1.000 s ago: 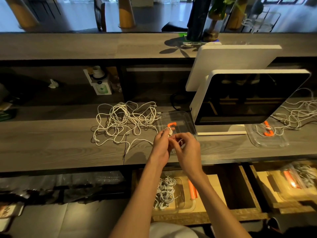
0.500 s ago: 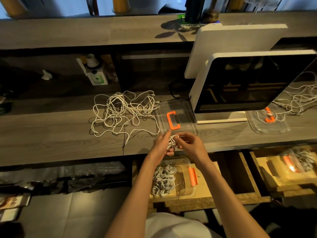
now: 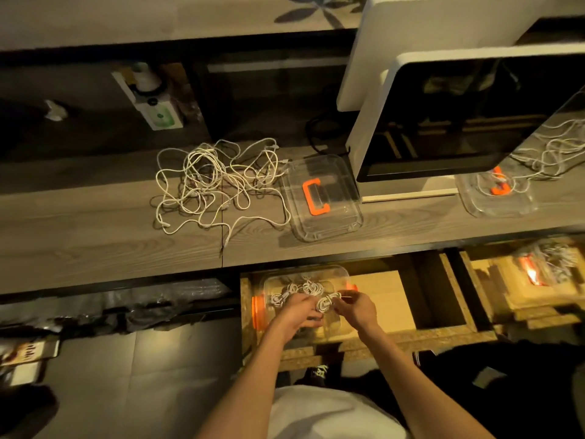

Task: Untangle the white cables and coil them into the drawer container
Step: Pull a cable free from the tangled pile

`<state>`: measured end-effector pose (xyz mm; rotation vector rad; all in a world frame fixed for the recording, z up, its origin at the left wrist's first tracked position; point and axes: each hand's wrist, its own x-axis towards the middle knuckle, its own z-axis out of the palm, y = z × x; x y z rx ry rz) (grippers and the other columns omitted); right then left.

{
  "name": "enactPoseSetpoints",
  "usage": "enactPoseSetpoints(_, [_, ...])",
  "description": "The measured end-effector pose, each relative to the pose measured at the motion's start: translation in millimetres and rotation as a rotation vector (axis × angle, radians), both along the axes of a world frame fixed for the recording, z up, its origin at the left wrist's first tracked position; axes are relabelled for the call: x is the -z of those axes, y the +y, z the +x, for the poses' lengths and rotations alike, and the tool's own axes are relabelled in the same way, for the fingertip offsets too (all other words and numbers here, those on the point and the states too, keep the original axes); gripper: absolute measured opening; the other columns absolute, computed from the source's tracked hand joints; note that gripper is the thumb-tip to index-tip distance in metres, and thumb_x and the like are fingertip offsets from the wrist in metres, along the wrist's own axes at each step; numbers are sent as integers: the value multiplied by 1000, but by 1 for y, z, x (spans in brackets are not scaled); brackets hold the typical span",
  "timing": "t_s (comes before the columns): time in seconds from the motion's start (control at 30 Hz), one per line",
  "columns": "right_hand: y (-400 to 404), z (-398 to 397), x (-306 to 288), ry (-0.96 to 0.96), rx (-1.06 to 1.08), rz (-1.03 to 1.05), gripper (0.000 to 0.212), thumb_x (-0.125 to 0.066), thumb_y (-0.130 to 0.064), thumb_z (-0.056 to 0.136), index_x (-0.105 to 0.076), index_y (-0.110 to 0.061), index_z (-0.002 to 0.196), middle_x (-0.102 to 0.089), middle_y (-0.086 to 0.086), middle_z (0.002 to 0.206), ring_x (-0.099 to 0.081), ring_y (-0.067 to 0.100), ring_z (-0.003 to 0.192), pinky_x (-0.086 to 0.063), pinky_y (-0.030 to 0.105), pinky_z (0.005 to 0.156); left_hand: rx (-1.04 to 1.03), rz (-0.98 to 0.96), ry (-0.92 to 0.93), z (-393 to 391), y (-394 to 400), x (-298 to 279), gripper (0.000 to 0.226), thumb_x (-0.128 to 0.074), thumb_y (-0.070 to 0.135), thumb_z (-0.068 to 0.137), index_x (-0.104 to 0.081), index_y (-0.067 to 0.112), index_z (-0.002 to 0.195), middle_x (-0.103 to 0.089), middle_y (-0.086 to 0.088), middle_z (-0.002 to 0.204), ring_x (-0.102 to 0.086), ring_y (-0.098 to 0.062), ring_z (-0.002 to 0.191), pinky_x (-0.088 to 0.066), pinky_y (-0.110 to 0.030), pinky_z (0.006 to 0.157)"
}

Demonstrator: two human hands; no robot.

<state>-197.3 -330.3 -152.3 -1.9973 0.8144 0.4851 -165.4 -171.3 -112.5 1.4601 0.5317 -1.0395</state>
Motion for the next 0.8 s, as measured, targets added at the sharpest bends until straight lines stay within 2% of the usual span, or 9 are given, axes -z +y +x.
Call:
enactPoseSetpoints(0.1, [1, -2, -11, -27, -115, -144, 36, -70, -25, 98, -69, -1, 124, -73, 16, 121, -68, 33, 115, -49, 35, 97, 16, 25, 19, 1, 7, 0, 38, -50, 20, 106, -47, 4, 141, -60, -15, 125, -65, -23, 98, -62, -28, 71])
enactPoseSetpoints(0.27, [19, 30, -38, -234, -234, -156, 13, -71, -14, 96, -77, -7, 105, -77, 6, 101, -73, 17, 92, -43, 14, 75, -120, 249, -138, 26, 39, 4, 31, -46, 23, 107, -67, 0, 109, -72, -7, 91, -65, -14, 68, -53, -22, 56])
enactPoseSetpoints(0.33, [32, 54, -50, -307, -297, -97, 11, -72, -14, 95, -76, -12, 105, -76, -1, 97, -70, 9, 86, -50, 15, 76, -171, 487, -288, 39, 59, -3, 32, -53, 28, 104, -66, -1, 101, -71, -8, 88, -64, -17, 68, -54, -31, 61])
enactPoseSetpoints(0.4, [49, 81, -63, -351, -365, -4, 12, -70, -11, 96, -73, -13, 107, -73, -3, 96, -68, 6, 83, -52, 10, 74, -244, 731, -473, 48, 82, -19, 25, -64, 27, 97, -54, 4, 97, -63, -10, 101, -60, -20, 83, -49, -35, 70])
enactPoseSetpoints(0.47, [68, 108, -74, -400, -450, 21, 18, -71, -9, 95, -71, -14, 113, -72, -4, 99, -68, 7, 83, -51, 9, 73, -294, 852, -659, 59, 106, -33, 35, -76, 22, 88, -49, 7, 106, -53, -12, 112, -55, -24, 99, -46, -35, 79])
enactPoseSetpoints(0.53, [86, 132, -82, -427, -521, 50, 27, -73, -8, 93, -68, -16, 119, -71, -5, 109, -68, 5, 84, -54, 15, 75, -184, 842, -748, 73, 126, -36, 47, -80, 19, 84, -52, 6, 119, -55, -12, 123, -53, -27, 113, -47, -38, 92])
enactPoseSetpoints(0.6, [99, 148, -87, -438, -605, 41, 42, -76, -7, 90, -64, -20, 128, -67, -4, 124, -69, 8, 89, -59, 22, 80, 13, 799, -749, 85, 134, -37, 38, -77, 19, 87, -59, 15, 121, -63, -5, 121, -57, -24, 116, -48, -35, 92])
enactPoseSetpoints(0.7, [112, 160, -93, -481, -753, -19, 65, -80, -7, 86, -53, -24, 143, -56, 1, 143, -70, 16, 101, -60, 35, 92, 61, 690, -841, 97, 131, -52, 9, -69, 17, 94, -67, 23, 100, -71, 5, 91, -68, -12, 87, -49, -23, 72])
enactPoseSetpoints(0.8, [115, 171, -103, -489, -804, -15, 64, -80, -13, 88, -50, -21, 144, -54, 3, 141, -71, 21, 98, -60, 25, 79, 15, 588, -990, 111, 131, -78, 3, -66, 20, 97, -66, 24, 97, -66, 9, 74, -63, -2, 67, -50, -19, 62])
